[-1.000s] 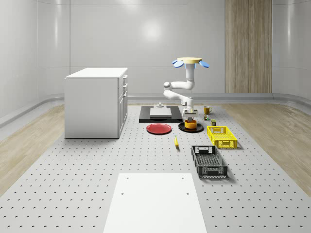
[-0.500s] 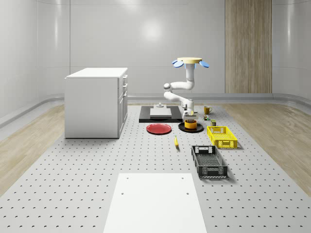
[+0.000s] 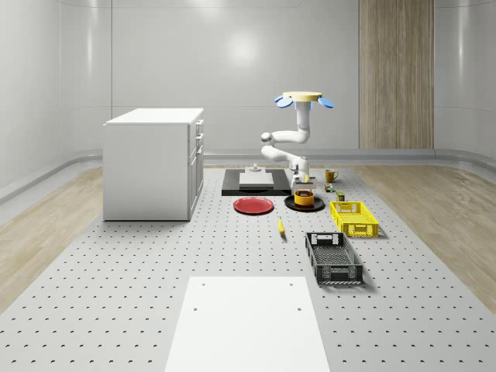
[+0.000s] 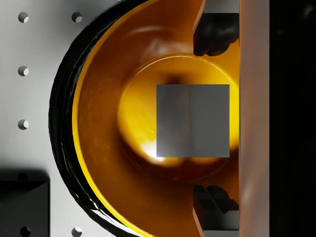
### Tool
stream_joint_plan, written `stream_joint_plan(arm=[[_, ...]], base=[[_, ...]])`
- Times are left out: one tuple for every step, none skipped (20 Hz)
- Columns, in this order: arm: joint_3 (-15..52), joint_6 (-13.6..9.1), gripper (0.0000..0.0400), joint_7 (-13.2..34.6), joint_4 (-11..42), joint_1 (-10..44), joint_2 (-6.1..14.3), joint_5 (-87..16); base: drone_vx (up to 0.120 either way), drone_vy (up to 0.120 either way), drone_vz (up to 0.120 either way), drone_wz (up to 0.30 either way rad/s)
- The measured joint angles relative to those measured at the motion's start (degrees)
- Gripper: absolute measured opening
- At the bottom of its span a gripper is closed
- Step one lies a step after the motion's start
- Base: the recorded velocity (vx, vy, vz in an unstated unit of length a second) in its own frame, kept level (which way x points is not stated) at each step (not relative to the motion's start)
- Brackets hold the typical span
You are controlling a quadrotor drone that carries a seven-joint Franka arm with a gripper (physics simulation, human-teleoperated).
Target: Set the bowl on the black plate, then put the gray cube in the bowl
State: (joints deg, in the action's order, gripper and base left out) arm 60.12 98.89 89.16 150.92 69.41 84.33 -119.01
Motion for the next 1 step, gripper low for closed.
stream_joint_plan(arm=[[0.11,-0.07,0.0391,0.00,0.08,-0.04,0.01,0.10]], base=[[0.000,0.000,0.000,0.000]])
